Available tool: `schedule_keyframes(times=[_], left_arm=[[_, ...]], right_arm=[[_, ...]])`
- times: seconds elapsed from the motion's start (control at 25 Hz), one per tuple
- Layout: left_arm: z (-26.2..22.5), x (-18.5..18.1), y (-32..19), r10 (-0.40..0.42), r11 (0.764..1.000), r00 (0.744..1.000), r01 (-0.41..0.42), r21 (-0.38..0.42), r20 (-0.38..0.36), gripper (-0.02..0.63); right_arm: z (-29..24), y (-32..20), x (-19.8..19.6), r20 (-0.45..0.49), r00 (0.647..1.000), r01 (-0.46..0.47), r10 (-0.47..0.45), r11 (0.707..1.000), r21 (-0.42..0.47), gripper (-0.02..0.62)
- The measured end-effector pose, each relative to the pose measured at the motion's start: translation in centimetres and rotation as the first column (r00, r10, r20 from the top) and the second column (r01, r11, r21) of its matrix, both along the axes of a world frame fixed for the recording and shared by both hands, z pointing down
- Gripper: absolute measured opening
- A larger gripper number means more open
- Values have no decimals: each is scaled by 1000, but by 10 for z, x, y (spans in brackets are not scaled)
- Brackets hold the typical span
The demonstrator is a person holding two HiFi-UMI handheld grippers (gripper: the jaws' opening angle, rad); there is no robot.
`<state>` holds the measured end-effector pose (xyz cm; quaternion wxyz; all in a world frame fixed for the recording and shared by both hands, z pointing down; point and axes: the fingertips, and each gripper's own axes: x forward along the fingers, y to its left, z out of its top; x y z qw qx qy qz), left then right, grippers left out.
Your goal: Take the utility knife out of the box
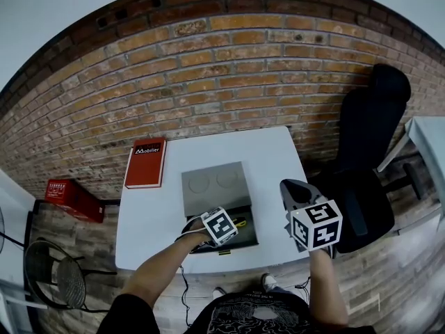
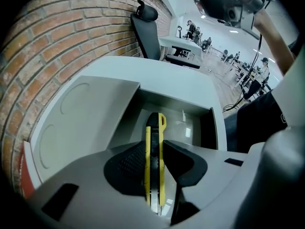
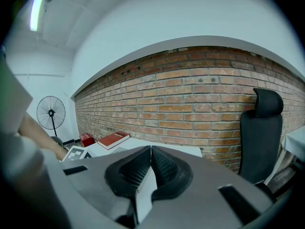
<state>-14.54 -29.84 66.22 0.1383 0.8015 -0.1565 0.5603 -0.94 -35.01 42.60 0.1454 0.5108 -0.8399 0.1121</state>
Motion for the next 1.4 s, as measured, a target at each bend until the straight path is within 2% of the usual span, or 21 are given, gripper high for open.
schedule_keyframes(times=[0.32,0.8,0.88,1.24,1.4], left_arm=[[-9,5,6,5,999,1000,-5,44,-15,127],[-57,4,-10,-80,980,984,107,169,-159,127],[-64,-1,-10,-104,977,982,131,171,-158,127],[-106,-9,-29,-183,936,947,250,247,-264,127],[-128,-11,-38,-202,911,925,298,285,-321,127]], right_arm=[[-6,3,5,5,1000,3,-3,1000,11,18],[-8,0,-7,18,999,49,-49,999,17,18],[-8,-1,-10,22,998,56,-57,998,19,18],[-10,-4,-24,32,995,95,-95,995,25,18],[-11,-6,-30,32,993,111,-112,993,30,18]])
